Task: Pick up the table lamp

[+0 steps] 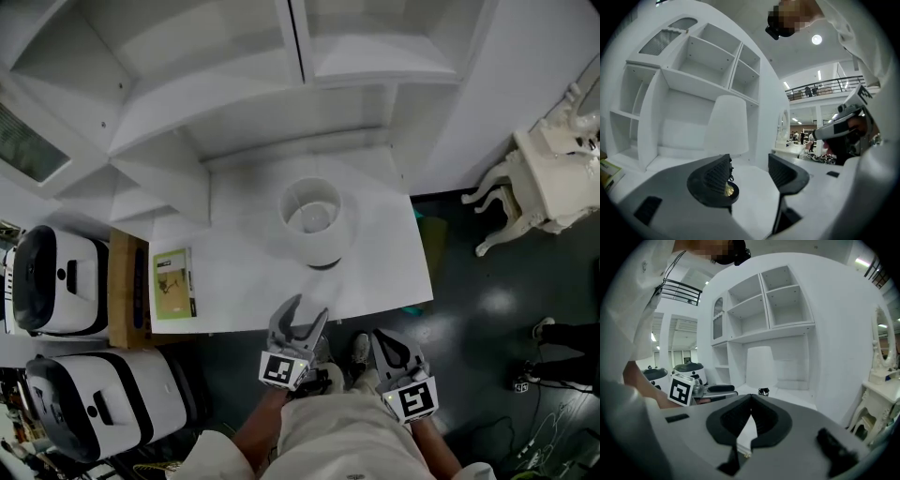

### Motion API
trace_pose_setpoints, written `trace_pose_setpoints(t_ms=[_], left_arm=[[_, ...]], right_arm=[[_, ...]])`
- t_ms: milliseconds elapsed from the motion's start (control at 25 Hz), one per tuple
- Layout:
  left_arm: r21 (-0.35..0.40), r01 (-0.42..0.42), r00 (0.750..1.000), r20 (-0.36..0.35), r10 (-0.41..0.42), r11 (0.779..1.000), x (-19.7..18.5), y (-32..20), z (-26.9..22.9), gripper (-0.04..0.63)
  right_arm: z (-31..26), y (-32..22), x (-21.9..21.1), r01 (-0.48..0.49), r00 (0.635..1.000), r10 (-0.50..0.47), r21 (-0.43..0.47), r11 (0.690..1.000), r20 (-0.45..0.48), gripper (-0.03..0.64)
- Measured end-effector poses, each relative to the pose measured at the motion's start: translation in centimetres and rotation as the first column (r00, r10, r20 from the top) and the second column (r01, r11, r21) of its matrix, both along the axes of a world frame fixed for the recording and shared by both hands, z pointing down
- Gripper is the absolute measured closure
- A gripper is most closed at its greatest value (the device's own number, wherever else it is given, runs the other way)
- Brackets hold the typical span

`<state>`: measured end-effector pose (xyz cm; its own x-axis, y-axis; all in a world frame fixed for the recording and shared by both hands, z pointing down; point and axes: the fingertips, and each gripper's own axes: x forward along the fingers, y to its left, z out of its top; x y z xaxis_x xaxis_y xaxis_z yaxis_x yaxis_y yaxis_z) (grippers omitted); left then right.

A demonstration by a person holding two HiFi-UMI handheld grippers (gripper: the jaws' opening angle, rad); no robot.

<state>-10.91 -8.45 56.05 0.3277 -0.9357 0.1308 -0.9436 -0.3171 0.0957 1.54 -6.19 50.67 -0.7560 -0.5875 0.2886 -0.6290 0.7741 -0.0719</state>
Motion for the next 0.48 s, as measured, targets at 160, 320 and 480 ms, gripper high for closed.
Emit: trace_pose_setpoints(t_ms=[160,320,480], left_arm=[[0.018,-0.004,1.000,0.020,0.003,1.000,-0.2,-1.9,1.5,0.298],[0.031,0.003,1.000,0.008,-0.003,1.000,-0.2,-4.0,2.7,0.265],[0.039,0.024,1.000,0.014,-0.025,0.999,-1.0,-6.1,4.7,0.225]], right_arm=[[0.7,0.6,0.3,-0.030,0.999,0.030,-0.013,0.999,-0.012,0.604],[1.6,1.3,1.2,-0.054,0.997,0.052,-0.028,0.998,-0.050,0.604],[2.2,1.7,2.0,-0.096,0.993,0.092,-0.052,0.994,-0.076,0.604]])
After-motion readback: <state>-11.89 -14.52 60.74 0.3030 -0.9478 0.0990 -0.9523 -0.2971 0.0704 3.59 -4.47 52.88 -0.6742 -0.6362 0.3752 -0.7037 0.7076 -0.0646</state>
